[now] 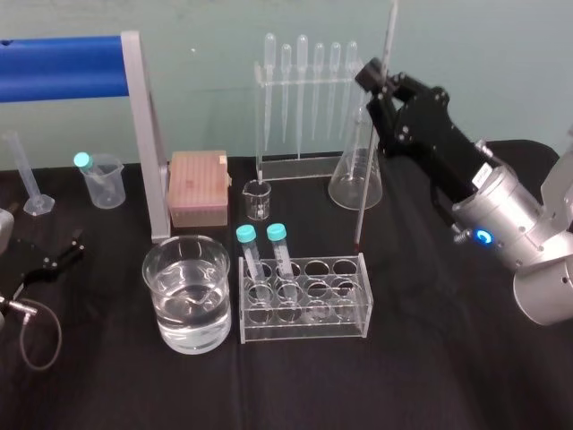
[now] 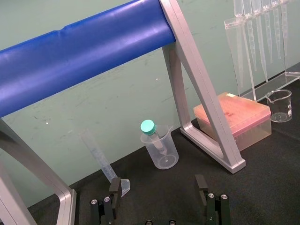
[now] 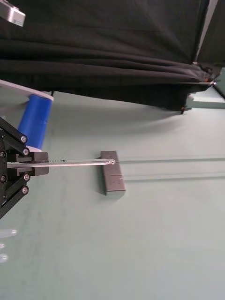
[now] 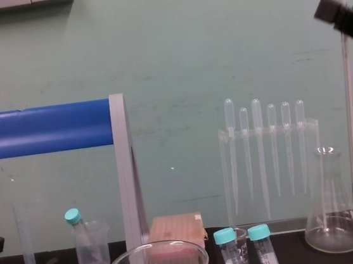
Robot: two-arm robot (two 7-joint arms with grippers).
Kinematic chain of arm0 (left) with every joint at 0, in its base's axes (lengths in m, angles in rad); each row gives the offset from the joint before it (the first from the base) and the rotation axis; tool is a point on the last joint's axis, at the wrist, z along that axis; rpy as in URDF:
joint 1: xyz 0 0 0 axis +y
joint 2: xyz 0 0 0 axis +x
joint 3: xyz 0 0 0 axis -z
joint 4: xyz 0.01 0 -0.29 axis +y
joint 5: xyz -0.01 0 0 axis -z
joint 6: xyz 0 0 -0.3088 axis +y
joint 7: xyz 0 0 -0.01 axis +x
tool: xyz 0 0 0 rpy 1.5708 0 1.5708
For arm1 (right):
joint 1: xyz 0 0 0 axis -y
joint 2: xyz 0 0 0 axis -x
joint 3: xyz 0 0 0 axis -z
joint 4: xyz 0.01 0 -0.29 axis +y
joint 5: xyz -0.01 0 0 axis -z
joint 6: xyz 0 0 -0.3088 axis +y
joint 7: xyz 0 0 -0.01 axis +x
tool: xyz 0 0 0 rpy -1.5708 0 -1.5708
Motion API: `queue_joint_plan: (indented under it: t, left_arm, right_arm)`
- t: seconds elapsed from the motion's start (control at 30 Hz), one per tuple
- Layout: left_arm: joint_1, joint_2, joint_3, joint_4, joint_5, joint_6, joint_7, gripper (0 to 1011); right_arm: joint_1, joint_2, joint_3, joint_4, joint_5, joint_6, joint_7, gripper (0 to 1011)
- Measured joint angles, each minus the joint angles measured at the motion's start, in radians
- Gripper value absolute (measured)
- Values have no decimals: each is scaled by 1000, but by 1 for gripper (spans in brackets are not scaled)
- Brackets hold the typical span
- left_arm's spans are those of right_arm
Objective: Hold the thermometer with one hand and immerse one end into the beaker, then reinsert it into the test tube rack.
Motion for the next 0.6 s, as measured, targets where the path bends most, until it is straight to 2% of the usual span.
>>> queue_joint_plan:
  t: [0.6]
  left_arm:
    - [0, 0, 0, 0, 0, 0, 0, 1008]
  right_arm:
    - [22, -33, -21, 99, 20, 24, 62, 58]
